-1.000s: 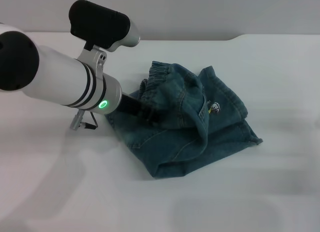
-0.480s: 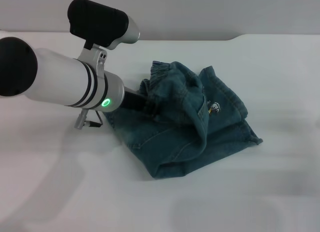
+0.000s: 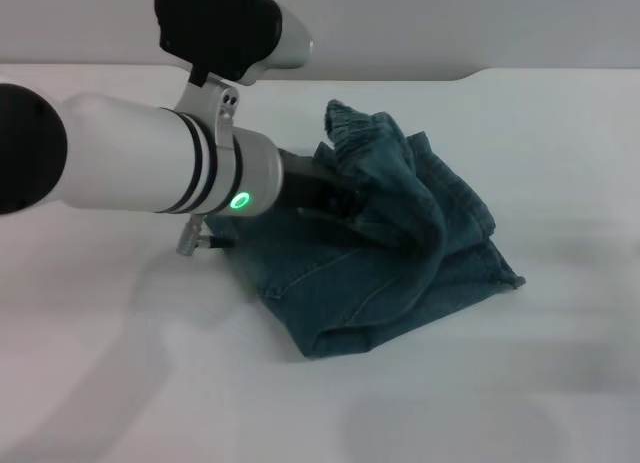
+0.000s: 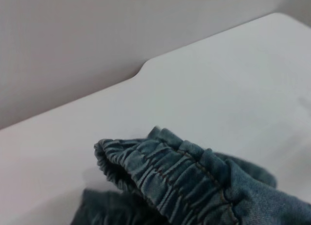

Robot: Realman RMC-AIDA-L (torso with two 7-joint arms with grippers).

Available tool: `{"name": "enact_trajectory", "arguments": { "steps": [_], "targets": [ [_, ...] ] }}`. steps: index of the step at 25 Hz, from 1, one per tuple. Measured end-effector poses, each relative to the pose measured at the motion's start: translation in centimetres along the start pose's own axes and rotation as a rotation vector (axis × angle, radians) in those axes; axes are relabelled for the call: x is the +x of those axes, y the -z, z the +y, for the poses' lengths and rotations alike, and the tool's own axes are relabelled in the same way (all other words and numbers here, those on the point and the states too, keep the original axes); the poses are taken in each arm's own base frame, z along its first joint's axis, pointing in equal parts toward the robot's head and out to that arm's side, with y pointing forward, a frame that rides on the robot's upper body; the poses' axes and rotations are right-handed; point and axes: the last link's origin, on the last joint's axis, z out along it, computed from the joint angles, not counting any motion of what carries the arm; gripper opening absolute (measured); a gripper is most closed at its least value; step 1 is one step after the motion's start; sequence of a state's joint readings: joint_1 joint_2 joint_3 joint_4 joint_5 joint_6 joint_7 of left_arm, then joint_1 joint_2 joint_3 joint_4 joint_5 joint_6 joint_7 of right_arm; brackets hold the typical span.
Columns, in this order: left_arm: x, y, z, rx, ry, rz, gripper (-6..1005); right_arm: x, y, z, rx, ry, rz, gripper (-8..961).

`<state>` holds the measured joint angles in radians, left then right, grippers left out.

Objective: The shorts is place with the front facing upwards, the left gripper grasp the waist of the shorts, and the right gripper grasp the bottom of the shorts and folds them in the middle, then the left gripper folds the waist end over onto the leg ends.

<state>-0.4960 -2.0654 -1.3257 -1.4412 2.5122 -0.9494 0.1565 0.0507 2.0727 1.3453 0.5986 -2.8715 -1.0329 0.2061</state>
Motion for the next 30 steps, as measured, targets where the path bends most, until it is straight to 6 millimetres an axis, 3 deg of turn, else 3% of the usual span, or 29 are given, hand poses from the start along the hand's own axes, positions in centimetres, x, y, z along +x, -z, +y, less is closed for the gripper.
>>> {"name": "enact_trajectory", "arguments": {
  "steps": [6, 8, 18, 30],
  "targets": [
    [0.2, 0.2, 0.6, -0.011, -0.012, 0.016, 266, 0.0, 0.4, -0.3, 0.009, 0.001, -0.001, -1],
    [0.7, 0.1, 3.1, -0.08, -0.046, 0.06, 241, 0.1, 0.6, -0.4, 0.013, 0.001, -0.001, -1],
    [1.0, -0.5, 5.7, -0.147, -0.074, 0.108, 134, 0.0, 1.3, -0.7, 0.024, -0.002, -0.011, 0],
    [1.1, -1.3, 7.4, -0.176, -0.102, 0.181, 112, -0.1, 1.1, -0.6, 0.019, -0.001, -0.013, 0]
  ]
}}
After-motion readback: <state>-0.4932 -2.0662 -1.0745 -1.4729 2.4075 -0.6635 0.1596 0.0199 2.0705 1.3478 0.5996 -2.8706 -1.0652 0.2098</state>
